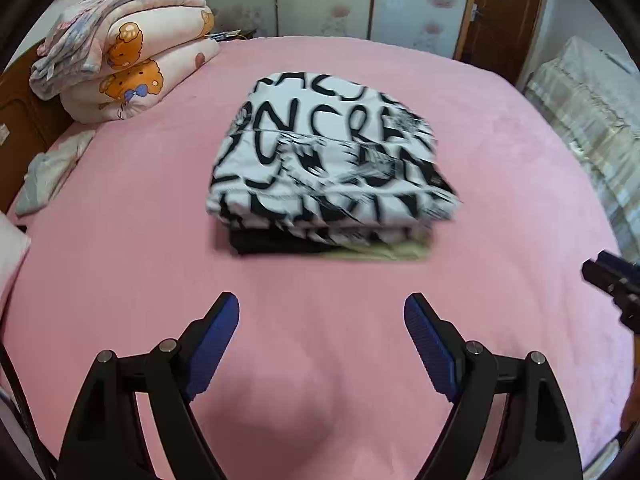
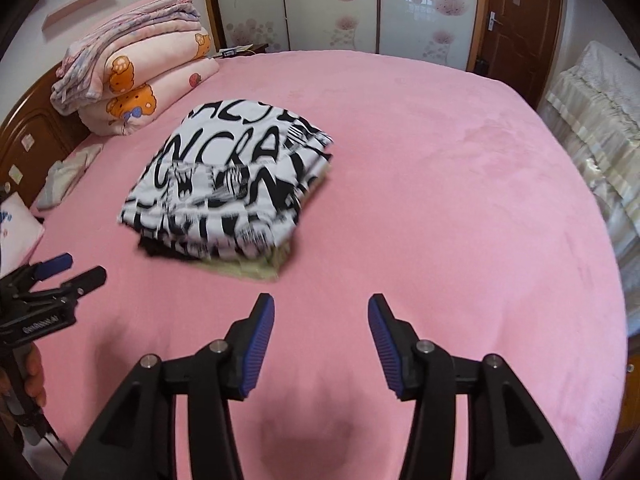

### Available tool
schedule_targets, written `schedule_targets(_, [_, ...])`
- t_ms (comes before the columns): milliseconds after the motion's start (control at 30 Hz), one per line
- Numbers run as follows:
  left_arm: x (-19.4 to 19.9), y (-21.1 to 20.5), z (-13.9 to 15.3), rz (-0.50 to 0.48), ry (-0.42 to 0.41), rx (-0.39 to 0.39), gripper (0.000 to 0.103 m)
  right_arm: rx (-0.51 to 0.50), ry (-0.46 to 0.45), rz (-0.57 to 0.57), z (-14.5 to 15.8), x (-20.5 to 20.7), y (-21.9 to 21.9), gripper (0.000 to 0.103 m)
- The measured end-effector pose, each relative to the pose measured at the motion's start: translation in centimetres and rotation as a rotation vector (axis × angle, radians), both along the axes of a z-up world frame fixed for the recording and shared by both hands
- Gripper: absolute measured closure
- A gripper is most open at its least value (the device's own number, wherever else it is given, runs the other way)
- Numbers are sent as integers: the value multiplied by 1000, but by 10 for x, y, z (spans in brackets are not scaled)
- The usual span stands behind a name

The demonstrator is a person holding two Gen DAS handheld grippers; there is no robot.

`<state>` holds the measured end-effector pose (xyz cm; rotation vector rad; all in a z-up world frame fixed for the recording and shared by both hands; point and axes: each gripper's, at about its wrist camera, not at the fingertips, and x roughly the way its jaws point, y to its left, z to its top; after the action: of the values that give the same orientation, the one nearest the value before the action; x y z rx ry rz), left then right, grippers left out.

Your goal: Fold large clothes

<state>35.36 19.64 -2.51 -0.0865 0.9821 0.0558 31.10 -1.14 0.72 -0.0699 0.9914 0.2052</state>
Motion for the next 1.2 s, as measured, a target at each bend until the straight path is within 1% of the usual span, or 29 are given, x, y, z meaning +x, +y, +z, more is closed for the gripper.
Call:
schedule_targets(100, [-41, -26, 9, -20, -5, -30, 19, 1, -4, -17, 5, -38, -20, 47])
schedule_targets(167, [-63, -40, 13, -37, -15, -47, 18, 15, -9, -28, 7, -66, -34, 45])
schedule_targets(267, [-103, -69, 19, -60, -36, -61, 13, 34, -1, -51, 4, -104, -54, 44])
schedule_targets(400, [-153, -108, 27, -108, -76, -33, 11, 50, 0, -93, 1, -154, -77, 44])
schedule_targets(500, [-185, -133, 31, -116, -92, -11, 11, 59, -2, -150, -2, -188, -92, 44])
schedule_targets(567, [-202, -149, 31, -120, -88, 11, 11, 67, -9, -182, -4, -210, -99, 42])
schedule_targets(600, [-209, -156, 31, -124, -86, 25, 11, 59, -16, -202, -4, -222, -101, 39])
schedule_targets(633, [-216, -164, 31, -123, -88, 43, 11, 52, -24, -213, -4, -229, -103, 36])
schedule_targets(700, [-230, -176, 31, -120, -97, 62, 11, 41, -42, -228, -2, -242, -106, 35])
schedule_targets(800, [-244, -184, 33, -110, -100, 52, 11, 49, -62, -237, 3, -261, -111, 35])
schedule_targets(933, [-261, -190, 35, -91, -100, 35, 11, 50, -72, -224, 7, -273, -111, 35])
schedule_targets(1200, [-274, -195, 30, -92, -78, 35, 11, 36, -115, -200, 17, -290, -106, 34])
